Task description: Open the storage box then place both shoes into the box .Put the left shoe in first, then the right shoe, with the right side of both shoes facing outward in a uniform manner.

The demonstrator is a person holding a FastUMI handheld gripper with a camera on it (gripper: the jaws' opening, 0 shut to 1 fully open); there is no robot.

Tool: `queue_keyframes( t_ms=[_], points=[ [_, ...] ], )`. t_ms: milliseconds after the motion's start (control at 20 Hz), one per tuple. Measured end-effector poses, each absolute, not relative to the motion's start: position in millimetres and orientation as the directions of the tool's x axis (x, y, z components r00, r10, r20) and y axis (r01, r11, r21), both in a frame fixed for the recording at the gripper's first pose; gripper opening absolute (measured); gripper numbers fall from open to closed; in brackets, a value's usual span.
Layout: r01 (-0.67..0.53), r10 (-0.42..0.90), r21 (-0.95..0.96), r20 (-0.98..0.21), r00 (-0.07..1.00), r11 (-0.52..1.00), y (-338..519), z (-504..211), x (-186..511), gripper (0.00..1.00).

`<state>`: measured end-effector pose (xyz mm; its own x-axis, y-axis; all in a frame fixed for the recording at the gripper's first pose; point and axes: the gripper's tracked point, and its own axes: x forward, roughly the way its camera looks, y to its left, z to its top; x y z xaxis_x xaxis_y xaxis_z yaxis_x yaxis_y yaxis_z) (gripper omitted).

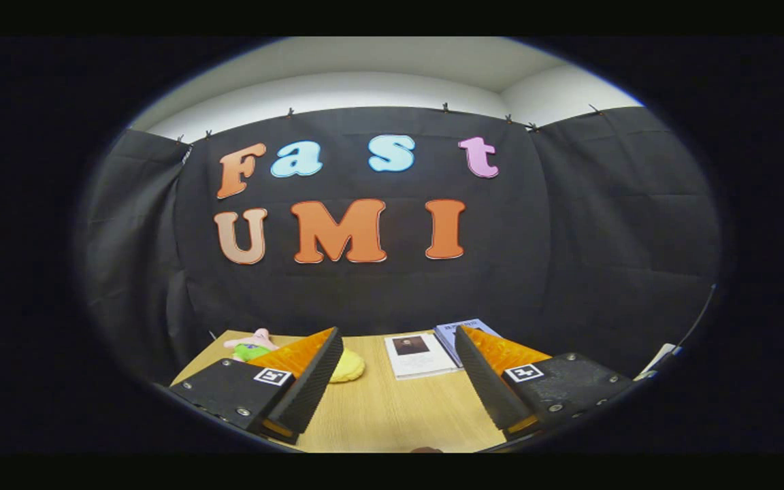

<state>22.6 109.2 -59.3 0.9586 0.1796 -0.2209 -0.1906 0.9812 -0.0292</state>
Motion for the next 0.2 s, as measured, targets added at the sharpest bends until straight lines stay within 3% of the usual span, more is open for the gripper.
queue_keyframes(
  t_ms=[200],
  points=[
    [-0.204,0.201,0.007,-0.200,0.959,0.979,117.8,-50.7,25.1,0.98]
  ],
)
